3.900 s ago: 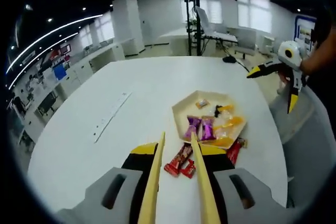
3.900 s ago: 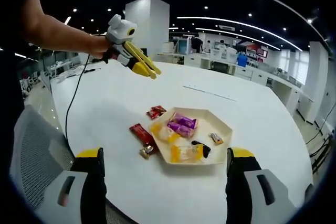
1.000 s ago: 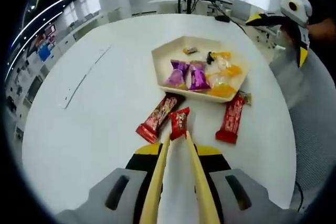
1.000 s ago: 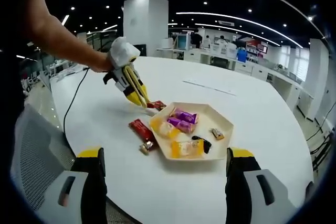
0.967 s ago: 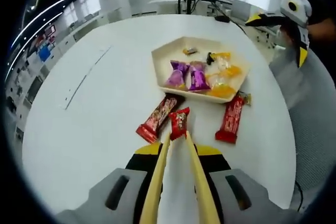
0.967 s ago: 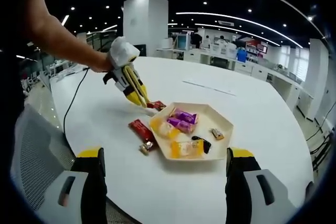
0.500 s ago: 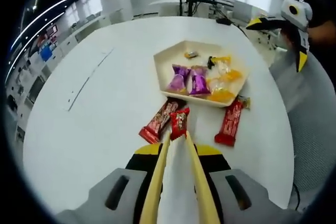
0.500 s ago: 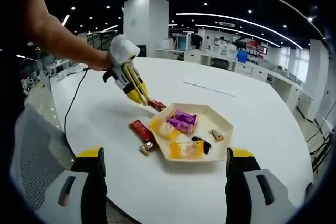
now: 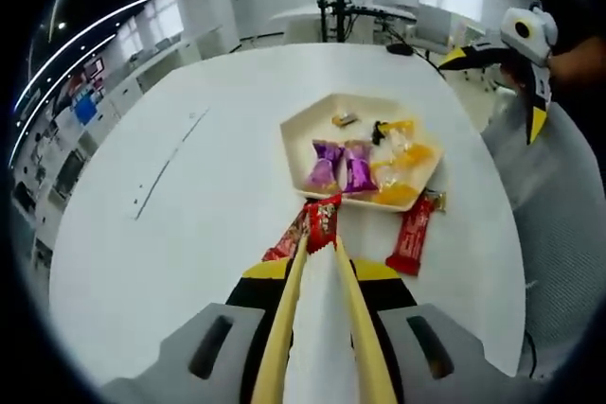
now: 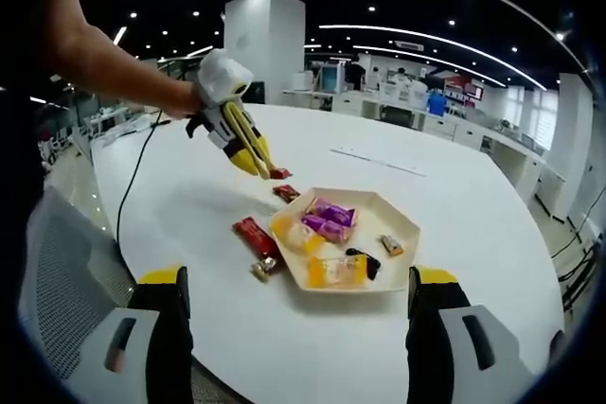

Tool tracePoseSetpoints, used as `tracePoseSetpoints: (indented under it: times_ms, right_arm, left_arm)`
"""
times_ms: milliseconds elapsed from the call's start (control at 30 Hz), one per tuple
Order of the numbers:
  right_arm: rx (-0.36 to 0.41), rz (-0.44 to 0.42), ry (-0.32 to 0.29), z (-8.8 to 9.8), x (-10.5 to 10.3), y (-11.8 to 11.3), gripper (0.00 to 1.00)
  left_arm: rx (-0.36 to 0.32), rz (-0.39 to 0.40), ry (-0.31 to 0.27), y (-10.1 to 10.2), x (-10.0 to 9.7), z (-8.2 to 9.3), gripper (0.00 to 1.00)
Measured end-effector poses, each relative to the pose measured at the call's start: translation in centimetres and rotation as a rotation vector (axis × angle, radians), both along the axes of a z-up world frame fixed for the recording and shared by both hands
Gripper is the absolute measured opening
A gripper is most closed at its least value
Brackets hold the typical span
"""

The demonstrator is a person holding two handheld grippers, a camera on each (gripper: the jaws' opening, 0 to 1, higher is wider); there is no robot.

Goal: Place the target food into the container with the food tongs after gripping and lifting it, then release it inside without dropping or visibly crushing the food.

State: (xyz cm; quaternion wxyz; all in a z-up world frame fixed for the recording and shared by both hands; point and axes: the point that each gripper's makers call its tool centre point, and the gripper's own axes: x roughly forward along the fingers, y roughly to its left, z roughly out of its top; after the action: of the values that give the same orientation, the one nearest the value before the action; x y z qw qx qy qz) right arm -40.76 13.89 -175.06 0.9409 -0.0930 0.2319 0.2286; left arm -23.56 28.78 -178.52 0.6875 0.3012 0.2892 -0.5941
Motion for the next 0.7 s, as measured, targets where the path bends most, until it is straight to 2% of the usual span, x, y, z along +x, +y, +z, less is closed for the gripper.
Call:
tracePoseSetpoints:
  times_ms: [267, 700]
  right_arm:
    - [0.003, -0.004, -0.009, 0.2, 0.0, -0.1, 0.94]
    - [0.010, -0.015, -0.029, 0.7, 0.1, -0.3, 0.94]
  left_arm:
    - [-0.013, -0.008, -0.013, -1.3, -0.1, 1.1, 0.18]
    - [-0.034, -0.042, -0.018, -4.6, -0.7, 2.6, 0.18]
